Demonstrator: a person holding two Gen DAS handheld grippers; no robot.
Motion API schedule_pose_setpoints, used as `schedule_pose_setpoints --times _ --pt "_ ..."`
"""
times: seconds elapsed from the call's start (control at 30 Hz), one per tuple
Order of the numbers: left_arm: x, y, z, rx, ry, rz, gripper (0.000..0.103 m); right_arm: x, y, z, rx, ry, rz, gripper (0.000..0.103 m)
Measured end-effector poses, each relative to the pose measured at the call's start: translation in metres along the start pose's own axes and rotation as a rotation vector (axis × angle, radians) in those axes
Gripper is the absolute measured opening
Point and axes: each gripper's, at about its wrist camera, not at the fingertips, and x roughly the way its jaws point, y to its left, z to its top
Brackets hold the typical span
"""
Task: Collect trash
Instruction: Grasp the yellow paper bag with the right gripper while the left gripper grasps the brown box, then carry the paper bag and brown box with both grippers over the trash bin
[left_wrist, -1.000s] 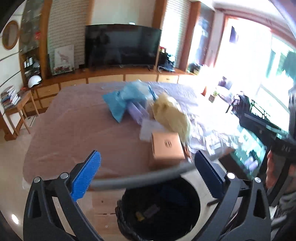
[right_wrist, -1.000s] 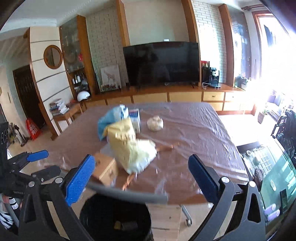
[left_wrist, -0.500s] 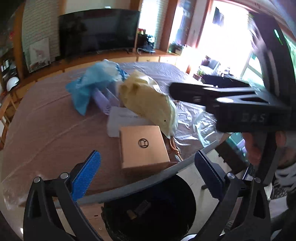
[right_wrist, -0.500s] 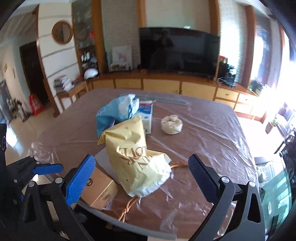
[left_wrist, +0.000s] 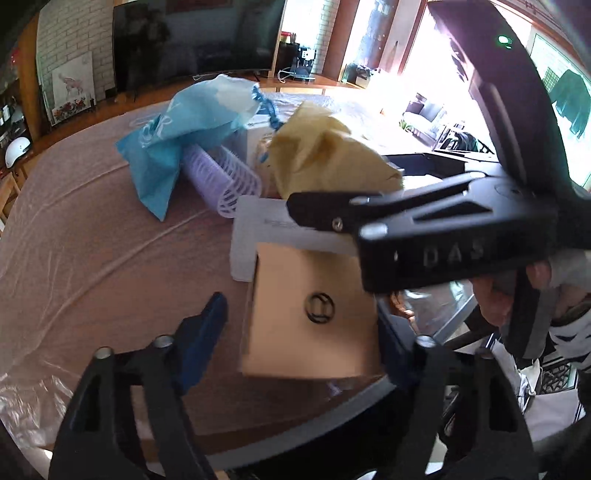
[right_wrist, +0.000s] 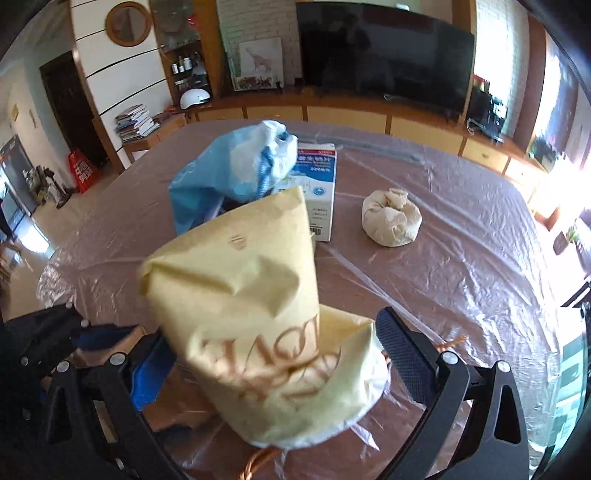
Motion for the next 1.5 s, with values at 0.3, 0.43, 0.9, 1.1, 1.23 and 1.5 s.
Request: schedule_pose_setpoints --times 0.3,0.43,0.9,1.1,1.23,1.5 --pt "-0.001 0.039 0.007 -0.044 -0.009 -0.045 0.062 0.013 -0.010 0.004 0.091 -0.021 0.046 0.099" --pt "0.003 0.034 0.008 0.019 -0.006 -0.036 0.063 0.013 -0.012 0.003 0.098 -0.034 0.052 0.099" --pt "0.011 0.037 0.016 0.037 -0.005 0.008 0.059 0.008 -0.014 0.005 0.092 -0.064 0.049 0.064" --pt "0.007 0.044 0.018 -0.007 -0.013 0.017 0.059 0.000 -0.026 0.009 0.158 -0.089 0.061 0.057" --pt "0.011 0.054 0.023 -0.060 0.003 0.012 0.059 -0.002 -0.035 0.007 0.203 -0.092 0.068 0.057" --pt "0.008 0.054 0.025 -0.053 -0.016 0.037 0.059 -0.008 -0.041 0.001 0.249 -0.103 0.042 0.051"
